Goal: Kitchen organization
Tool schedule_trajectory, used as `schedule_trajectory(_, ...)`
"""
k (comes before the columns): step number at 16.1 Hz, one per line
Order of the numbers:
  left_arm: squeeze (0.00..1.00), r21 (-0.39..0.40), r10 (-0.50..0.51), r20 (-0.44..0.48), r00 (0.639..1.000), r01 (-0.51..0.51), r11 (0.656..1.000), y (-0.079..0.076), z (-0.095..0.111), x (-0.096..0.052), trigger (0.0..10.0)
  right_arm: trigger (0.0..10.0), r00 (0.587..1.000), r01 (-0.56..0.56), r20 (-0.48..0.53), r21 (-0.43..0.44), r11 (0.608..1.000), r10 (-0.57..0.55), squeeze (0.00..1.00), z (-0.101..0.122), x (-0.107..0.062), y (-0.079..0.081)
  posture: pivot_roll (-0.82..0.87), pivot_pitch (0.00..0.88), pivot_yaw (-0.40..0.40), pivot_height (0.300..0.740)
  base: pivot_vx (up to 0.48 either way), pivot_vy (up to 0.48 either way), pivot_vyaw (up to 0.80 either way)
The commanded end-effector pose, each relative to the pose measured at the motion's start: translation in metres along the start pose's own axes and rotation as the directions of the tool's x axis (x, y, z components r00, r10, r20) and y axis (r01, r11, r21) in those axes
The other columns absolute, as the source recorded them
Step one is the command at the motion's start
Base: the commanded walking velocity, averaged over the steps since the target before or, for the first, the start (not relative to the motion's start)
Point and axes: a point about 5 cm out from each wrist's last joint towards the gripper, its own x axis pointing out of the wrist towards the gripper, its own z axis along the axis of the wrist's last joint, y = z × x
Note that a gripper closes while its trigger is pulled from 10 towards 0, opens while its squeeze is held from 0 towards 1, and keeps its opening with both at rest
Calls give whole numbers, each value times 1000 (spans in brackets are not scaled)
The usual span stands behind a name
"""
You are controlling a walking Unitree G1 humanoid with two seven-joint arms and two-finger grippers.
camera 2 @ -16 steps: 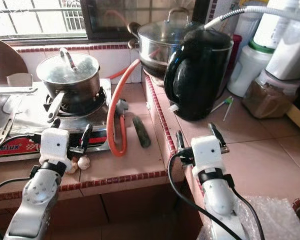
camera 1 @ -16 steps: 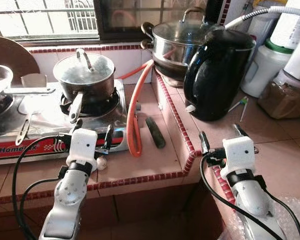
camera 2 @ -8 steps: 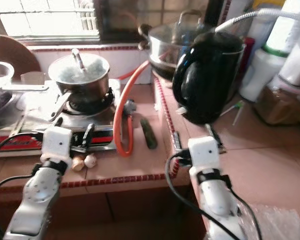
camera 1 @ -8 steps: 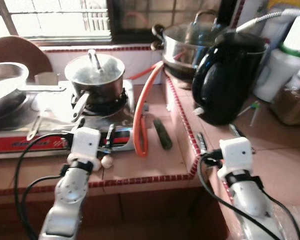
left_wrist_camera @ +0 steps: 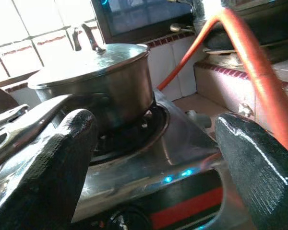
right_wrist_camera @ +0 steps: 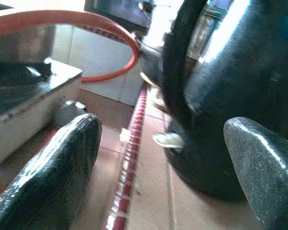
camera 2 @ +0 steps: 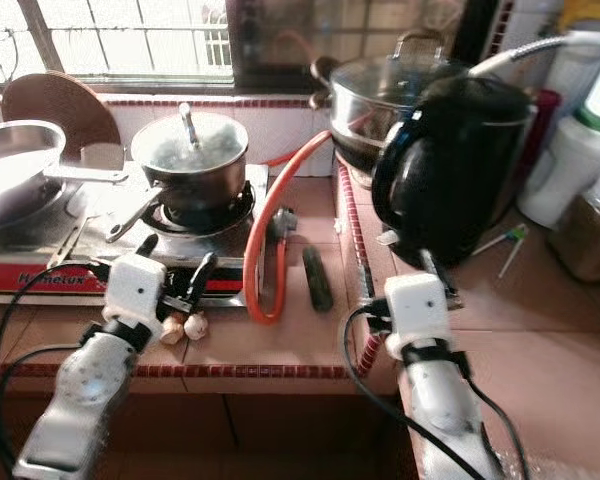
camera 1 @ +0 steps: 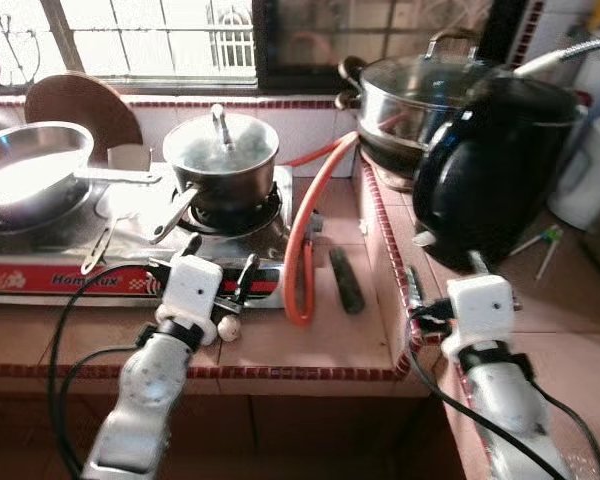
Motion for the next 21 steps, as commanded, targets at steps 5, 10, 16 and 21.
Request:
schedule_trajectory(5, 0, 46, 68, 115, 991, -73, 996, 15, 21, -2, 10000, 10000, 999, 32, 28, -28, 999, -32, 0, 6, 3, -8, 150, 0, -48, 740, 0, 0, 0)
schedule_trajectory(10, 0, 142, 108, 230, 967, -143, 980, 28, 45, -13, 10000, 10000, 1000, 5, 31, -34, 999, -3, 0, 4, 5, -3, 176, 0, -66, 740, 0, 0, 0)
schedule_trajectory(16, 0, 191, 427, 128, 895, -445, 875, 88, 32, -38, 10000, 10000, 999, -31, 22, -24, 999, 31, 0, 0, 5, 2, 222, 0, -89, 740, 0, 0, 0)
schedule_trajectory(21, 0, 149, 559, -64, 826, -546, 824, 94, -2, -72, 10000, 10000, 994, -105, 27, 6, 994, 105, 0, -2, 7, 14, 262, 0, -115, 740, 0, 0, 0)
